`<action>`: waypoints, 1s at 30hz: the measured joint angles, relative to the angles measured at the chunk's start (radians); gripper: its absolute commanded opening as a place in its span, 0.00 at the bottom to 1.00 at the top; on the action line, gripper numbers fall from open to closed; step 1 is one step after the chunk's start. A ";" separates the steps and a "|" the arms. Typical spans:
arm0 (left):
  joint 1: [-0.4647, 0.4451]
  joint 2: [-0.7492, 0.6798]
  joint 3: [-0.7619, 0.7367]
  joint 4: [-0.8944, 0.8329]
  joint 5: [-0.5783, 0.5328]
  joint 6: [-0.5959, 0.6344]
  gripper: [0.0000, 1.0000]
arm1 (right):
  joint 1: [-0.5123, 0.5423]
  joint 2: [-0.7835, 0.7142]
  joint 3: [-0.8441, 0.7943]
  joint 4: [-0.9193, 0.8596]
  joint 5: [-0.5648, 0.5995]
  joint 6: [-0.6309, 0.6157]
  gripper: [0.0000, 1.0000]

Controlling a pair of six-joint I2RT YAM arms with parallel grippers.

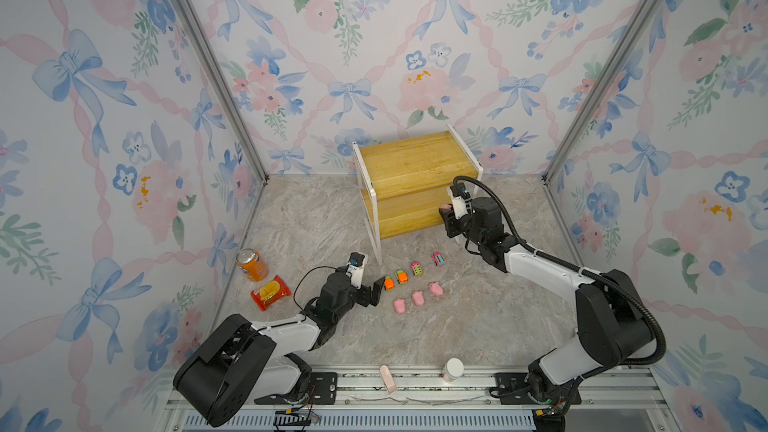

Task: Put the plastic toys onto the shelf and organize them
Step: 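Open the right gripper to release the pig on the lower shelf, then move the right gripper back down and grasp the next pink pig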

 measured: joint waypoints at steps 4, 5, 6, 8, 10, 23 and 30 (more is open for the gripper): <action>0.000 0.000 0.000 0.000 0.000 0.000 0.98 | -0.002 0.000 0.000 -0.002 -0.003 0.002 0.48; 0.000 0.000 0.000 0.000 0.000 0.000 0.98 | -0.002 -0.002 0.000 -0.005 -0.004 0.002 0.49; 0.000 0.000 0.000 0.000 0.000 0.000 0.98 | -0.002 -0.006 -0.002 -0.009 -0.004 0.003 0.50; 0.000 0.000 0.000 0.000 0.000 0.000 0.98 | -0.002 -0.021 -0.008 -0.015 -0.004 0.003 0.52; 0.000 0.000 0.000 0.000 0.003 0.000 0.98 | -0.001 -0.045 -0.020 -0.021 -0.004 0.003 0.53; 0.000 0.000 0.000 0.000 0.011 0.000 0.98 | 0.040 -0.329 -0.181 -0.129 0.004 0.005 0.60; 0.000 -0.001 0.000 0.000 0.011 -0.001 0.98 | 0.121 -0.482 -0.362 -0.158 -0.010 0.096 0.60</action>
